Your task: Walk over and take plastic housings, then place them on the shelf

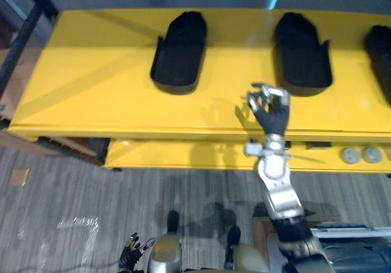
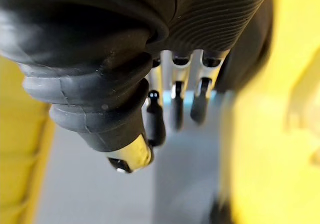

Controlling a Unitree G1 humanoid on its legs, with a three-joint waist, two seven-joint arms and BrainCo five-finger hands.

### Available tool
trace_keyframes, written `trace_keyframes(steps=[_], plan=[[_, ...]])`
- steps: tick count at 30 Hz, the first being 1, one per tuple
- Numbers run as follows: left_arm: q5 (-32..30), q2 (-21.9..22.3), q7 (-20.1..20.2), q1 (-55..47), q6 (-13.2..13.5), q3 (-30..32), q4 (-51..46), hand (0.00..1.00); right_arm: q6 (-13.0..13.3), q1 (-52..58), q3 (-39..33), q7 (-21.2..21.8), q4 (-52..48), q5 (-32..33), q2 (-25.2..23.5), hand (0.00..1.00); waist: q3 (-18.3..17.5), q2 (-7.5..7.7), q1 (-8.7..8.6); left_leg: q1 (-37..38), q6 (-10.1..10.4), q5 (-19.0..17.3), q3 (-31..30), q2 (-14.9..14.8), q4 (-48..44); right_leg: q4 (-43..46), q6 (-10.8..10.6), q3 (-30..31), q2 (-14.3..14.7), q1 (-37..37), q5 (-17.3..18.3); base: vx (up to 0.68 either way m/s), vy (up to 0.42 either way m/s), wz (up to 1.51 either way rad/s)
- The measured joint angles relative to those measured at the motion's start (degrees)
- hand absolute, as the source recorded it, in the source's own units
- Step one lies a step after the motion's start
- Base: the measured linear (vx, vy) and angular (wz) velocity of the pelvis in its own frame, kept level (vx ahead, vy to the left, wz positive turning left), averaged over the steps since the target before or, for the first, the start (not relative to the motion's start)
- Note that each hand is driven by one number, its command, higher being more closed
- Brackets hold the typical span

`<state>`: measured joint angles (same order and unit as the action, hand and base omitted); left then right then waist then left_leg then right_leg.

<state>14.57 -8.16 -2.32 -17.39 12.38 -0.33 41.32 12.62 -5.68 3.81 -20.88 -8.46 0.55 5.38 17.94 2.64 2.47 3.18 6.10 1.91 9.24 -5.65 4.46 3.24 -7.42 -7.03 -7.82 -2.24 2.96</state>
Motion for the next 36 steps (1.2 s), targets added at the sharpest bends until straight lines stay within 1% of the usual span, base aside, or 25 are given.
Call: trace_keyframes(steps=[2,4,5,7,8,10,11,12,14,16,19,20,22,23,24,25,26,27,28,29,30,31,33,35,36], plan=[[-2.3,-0.4,-0.5,0.1,-1.0,0.0,-0.1,0.00,0.0,5.2,-2.3,1.0,-1.6,0.7,0.1,0.00,-1.8,0.49,-1.08,1.6,0.1,-1.2,3.6,-0.2,0.0,-1.3,-0.2,3.6,0.4,0.2,-1.2,0.04,0.047,-0.99],[-4.8,-0.5,-1.5,0.9,-2.4,0.0,0.0,0.00,0.1,9.9,-4.4,1.4,-2.7,0.8,0.1,0.00,-3.3,0.61,-3.02,3.2,0.2,-2.5,7.9,-0.5,-0.2,-2.6,-0.3,7.7,1.0,0.6,-2.8,0.00,0.052,-1.09],[-5.5,-0.6,-1.6,1.2,-2.6,0.0,0.3,0.00,0.1,10.9,-4.9,1.8,-2.7,0.8,0.0,0.00,-3.7,0.73,-3.49,3.6,0.3,-2.9,9.3,-0.5,-0.4,-3.0,-0.3,9.1,1.1,0.8,-3.0,-0.04,0.043,-1.02],[-6.2,-0.6,-2.3,2.8,-3.2,-1.1,0.6,0.00,0.1,15.0,-6.7,2.1,-2.7,0.9,0.1,0.00,-5.1,0.70,-5.30,4.3,0.5,-4.1,14.0,-0.8,-1.3,-4.0,-0.4,13.8,1.9,2.3,-4.6,-0.05,0.022,-1.08],[-6.2,-0.3,-2.5,3.3,-3.3,-1.6,0.7,0.00,0.1,15.8,-7.2,2.1,-2.7,0.9,0.0,0.00,-5.1,0.71,-5.86,4.8,0.6,-4.3,15.3,-0.8,-1.4,-4.2,-0.4,15.1,1.9,2.4,-4.9,-0.06,0.008,-1.04],[-6.1,0.7,-3.1,5.2,-3.7,-3.4,1.7,0.00,0.0,18.6,-8.3,1.9,-2.5,0.9,0.0,0.00,-5.3,0.77,-7.69,6.1,1.0,-5.9,20.0,-1.2,-3.0,-5.0,-0.5,19.6,2.8,3.1,-6.3,-0.07,-0.001,-1.06],[-6.1,1.3,-3.2,5.6,-3.7,-3.5,2.2,0.00,0.1,19.3,-8.7,1.8,-2.4,1.0,0.0,0.00,-5.4,0.77,-8.28,6.2,1.1,-6.2,21.1,-1.4,-3.5,-5.0,-0.7,20.5,2.9,3.4,-6.6,-0.09,-0.018,-0.95],[-6.1,2.5,-3.5,6.3,-3.7,-3.7,2.7,0.00,0.3,21.1,-9.7,1.4,-2.3,1.2,-0.2,0.00,-5.5,0.85,-9.37,6.7,1.2,-6.8,22.8,-1.5,-4.2,-5.1,-0.7,22.1,3.2,3.8,-7.0,-0.07,-0.018,-0.72],[-6.1,3.5,-3.6,6.6,-3.6,-4.9,2.6,0.00,1.5,24.5,-11.3,0.8,-2.3,3.2,-0.7,0.00,-5.5,0.78,-11.00,6.8,1.4,-7.5,24.5,-1.7,-5.0,-5.3,-0.8,23.7,3.8,4.4,-7.5,-0.07,-0.035,-0.55],[-6.7,4.3,-3.6,6.6,-3.7,-5.5,2.5,0.00,3.6,29.1,-12.1,1.1,-2.4,4.3,-1.1,0.00,-5.7,0.47,-12.63,6.8,1.5,-7.6,25.7,-1.8,-5.0,-5.9,-0.8,24.5,4.0,5.2,-7.7,-0.08,-0.059,-0.28],[-8.4,4.1,-3.8,7.0,-4.3,-6.8,2.5,0.00,5.5,30.9,-12.1,2.5,-2.3,5.1,-1.1,0.00,-5.7,-0.11,-13.42,6.7,1.5,-7.6,25.9,-1.8,-5.0,-6.0,-0.8,24.5,4.1,5.4,-7.7,-0.04,-0.037,-0.07],[-8.4,4.1,-3.8,7.6,-5.0,-7.8,2.3,0.00,7.0,30.1,-11.9,3.4,-2.2,5.5,-0.9,0.00,-5.7,-0.68,-13.43,6.7,1.5,-7.6,25.9,-1.7,-5.0,-6.0,-0.7,24.4,4.1,5.4,-7.7,-0.03,-0.039,0.01],[-8.2,4.1,-3.9,8.1,-5.4,-8.0,2.0,0.00,8.1,28.4,-10.8,3.7,-1.8,5.5,-0.2,0.00,-5.7,-1.14,-13.19,5.3,1.4,-8.8,25.0,-1.8,-7.5,-5.9,-0.6,24.4,4.1,6.0,-7.6,-0.02,-0.014,-0.04],[-8.1,4.1,-4.2,8.3,-5.4,-7.8,1.2,0.00,8.9,26.5,-9.6,3.9,-1.5,5.5,0.8,0.00,-5.5,-1.55,-12.57,2.9,0.2,-10.9,19.2,-2.2,-12.3,-5.8,-0.5,25.0,4.3,6.8,-7.7,-0.05,-0.033,-0.28],[-7.5,4.0,-4.3,8.0,-5.4,-7.2,0.3,0.00,9.6,23.7,-7.9,4.6,0.3,5.4,2.0,0.00,-5.2,-1.94,-11.93,-0.1,-1.9,-13.0,11.4,-2.6,-17.7,-4.9,-0.2,26.2,4.7,7.2,-7.9,-0.02,-0.024,-0.37],[-6.6,3.9,-4.3,7.9,-5.4,-7.0,0.2,0.00,9.7,22.0,-6.9,4.7,1.5,5.4,2.6,0.00,-5.1,-2.19,-11.43,-1.6,-3.0,-13.9,7.9,-2.5,-20.7,-4.4,0.1,26.7,5.0,7.3,-8.1,0.00,0.051,-0.61],[-3.7,4.1,-4.3,7.1,-5.2,-6.2,-0.4,0.00,9.9,17.7,-4.6,4.7,4.7,5.3,4.1,0.00,-4.6,-2.47,-9.95,-4.2,-4.5,-17.2,0.5,-2.0,-27.0,-3.5,0.1,28.8,5.5,7.4,-8.1,0.00,0.104,-0.41],[-3.7,4.1,-4.3,7.1,-5.2,-6.2,-0.4,0.00,9.9,17.7,-4.6,4.7,4.7,5.3,4.1,0.00,-4.6,-2.47,-9.95,-4.2,-4.5,-17.2,0.5,-2.0,-27.0,-3.5,0.1,28.8,5.5,7.4,-8.1,-0.06,0.226,-1.03],[-1.2,4.5,-4.2,4.8,-4.4,-6.0,-2.0,0.00,10.2,14.2,-3.1,4.6,7.4,5.5,5.7,0.00,-4.9,-4.81,-7.32,-4.2,-5.2,-21.5,-7.0,-0.4,-27.9,-3.3,0.1,32.0,7.5,8.5,-8.1,-0.08,0.222,-0.97],[-0.8,4.5,-4.1,4.1,-3.8,-5.8,-2.0,0.00,10.2,12.7,-3.0,4.6,7.9,6.4,5.9,0.00,-5.3,-6.37,-6.48,-4.1,-2.9,-23.7,-9.4,-0.9,-27.1,-2.6,-0.1,32.5,9.1,9.9,-8.0,-0.13,0.241,-1.11],[-0.7,4.5,-3.8,4.1,-2.9,-5.2,-1.9,0.00,10.2,11.4,-3.0,4.6,8.0,9.0,5.4,0.00,-5.0,-6.22,-6.09,-4.8,-2.4,-24.1,-8.8,0.2,-26.8,-0.7,-0.2,32.1,8.6,11.8,-7.6,-0.14,0.136,-0.44],[-0.8,4.3,-3.6,4.1,-1.8,-4.6,-1.9,0.00,10.2,11.6,-3.0,4.7,8.0,10.4,4.9,0.00,-4.5,-5.35,-6.25,-5.2,-2.6,-24.1,-8.6,1.1,-27.2,2.0,-0.7,31.8,8.3,13.3,-7.2,-0.12,0.095,-0.20],[-1.1,4.1,-3.1,4.2,-1.2,-4.5,-2.0,0.00,9.8,14.0,-3.0,4.4,7.8,10.8,3.6,0.00,-4.0,-4.43,-6.56,-5.3,-3.0,-24.4,-8.6,1.7,-29.2,6.8,-1.5,30.2,8.5,14.7,-5.7,-0.06,0.066,-0.06],[-1.2,4.5,-2.7,4.7,-1.5,-4.8,-3.2,0.00,9.4,18.0,-3.0,3.9,7.0,10.7,1.3,0.00,-3.6,-3.82,-6.71,-5.1,-3.2,-24.9,-8.8,2.0,-31.5,10.0,-1.4,29.4,8.7,15.0,-5.2,-0.06,0.085,-0.10],[-1.2,5.3,-1.9,5.2,-2.1,-4.8,-5.5,0.00,9.5,20.7,-3.0,3.3,6.0,9.8,-0.3,0.00,-3.2,-3.13,-6.74,-4.6,-3.5,-25.2,-8.6,2.5,-32.5,10.7,-1.4,29.2,8.4,14.8,-5.3,-0.10,0.085,-0.22]])
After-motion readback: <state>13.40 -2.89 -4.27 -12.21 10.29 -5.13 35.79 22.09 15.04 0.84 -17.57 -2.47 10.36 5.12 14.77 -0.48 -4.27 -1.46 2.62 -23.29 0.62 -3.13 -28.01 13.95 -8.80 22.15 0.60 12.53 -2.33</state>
